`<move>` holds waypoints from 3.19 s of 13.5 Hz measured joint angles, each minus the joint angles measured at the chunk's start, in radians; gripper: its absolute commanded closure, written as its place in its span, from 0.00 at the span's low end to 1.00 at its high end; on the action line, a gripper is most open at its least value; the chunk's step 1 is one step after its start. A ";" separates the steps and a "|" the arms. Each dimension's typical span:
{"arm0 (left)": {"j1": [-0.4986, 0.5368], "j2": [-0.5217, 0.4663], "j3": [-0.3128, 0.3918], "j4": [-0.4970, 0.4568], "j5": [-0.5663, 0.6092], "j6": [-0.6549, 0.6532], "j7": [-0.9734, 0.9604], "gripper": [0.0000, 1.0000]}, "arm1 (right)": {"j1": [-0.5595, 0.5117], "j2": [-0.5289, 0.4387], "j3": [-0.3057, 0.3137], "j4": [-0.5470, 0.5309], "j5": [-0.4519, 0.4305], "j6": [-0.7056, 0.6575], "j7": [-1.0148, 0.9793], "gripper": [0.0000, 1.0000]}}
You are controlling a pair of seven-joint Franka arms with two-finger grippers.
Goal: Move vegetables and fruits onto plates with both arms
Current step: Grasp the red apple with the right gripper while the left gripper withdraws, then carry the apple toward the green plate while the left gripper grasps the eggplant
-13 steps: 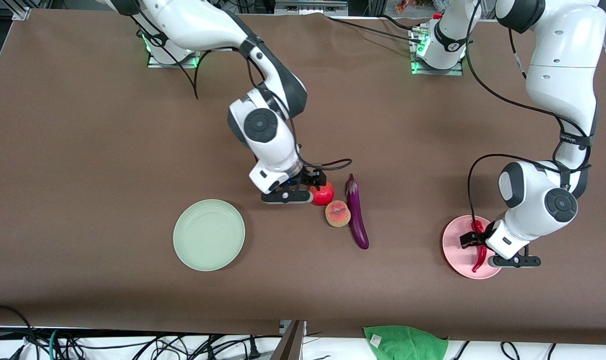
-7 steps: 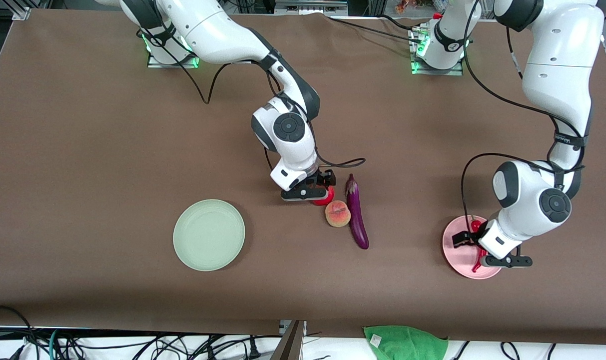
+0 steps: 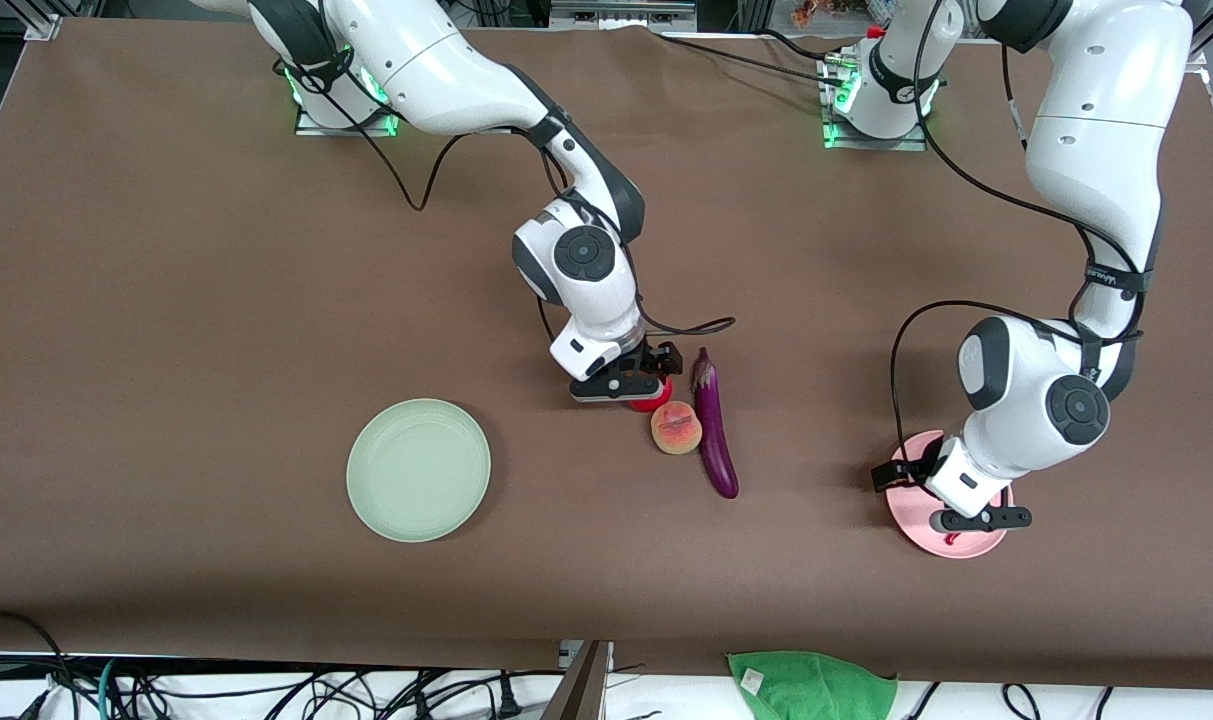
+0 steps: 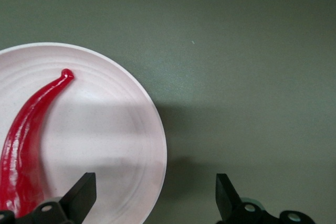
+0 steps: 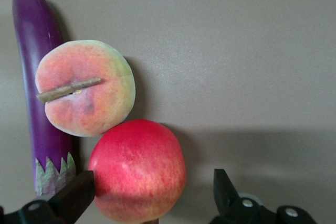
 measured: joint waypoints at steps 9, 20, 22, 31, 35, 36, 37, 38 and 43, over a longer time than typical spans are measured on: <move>-0.050 -0.034 -0.002 -0.002 0.000 -0.058 -0.119 0.00 | 0.014 0.001 -0.003 0.006 0.000 0.016 0.078 0.00; -0.140 -0.032 -0.004 -0.015 0.000 -0.058 -0.322 0.00 | 0.019 0.030 -0.010 0.005 -0.035 0.020 0.077 0.40; -0.163 -0.030 -0.004 -0.017 0.000 -0.058 -0.373 0.00 | 0.014 0.029 -0.015 0.007 -0.035 0.024 0.066 0.77; -0.281 0.019 -0.006 -0.018 0.046 0.011 -0.626 0.00 | -0.179 -0.076 -0.020 0.038 0.015 -0.221 -0.258 0.78; -0.298 0.035 -0.006 -0.007 0.054 0.054 -0.691 0.00 | -0.320 -0.132 -0.020 0.038 0.072 -0.335 -0.549 0.78; -0.299 0.036 -0.008 0.004 0.054 0.055 -0.708 0.00 | -0.354 -0.134 -0.021 0.038 0.073 -0.339 -0.627 0.78; -0.300 0.037 -0.013 0.016 0.054 0.055 -0.721 0.00 | -0.388 -0.134 -0.021 0.038 0.074 -0.344 -0.697 0.77; -0.302 0.038 -0.017 0.025 0.054 0.055 -0.730 0.00 | -0.423 -0.134 -0.021 0.035 0.075 -0.349 -0.761 0.75; -0.329 0.089 -0.026 0.090 0.054 0.062 -0.746 0.00 | -0.534 -0.120 -0.019 -0.033 0.077 -0.320 -0.934 0.51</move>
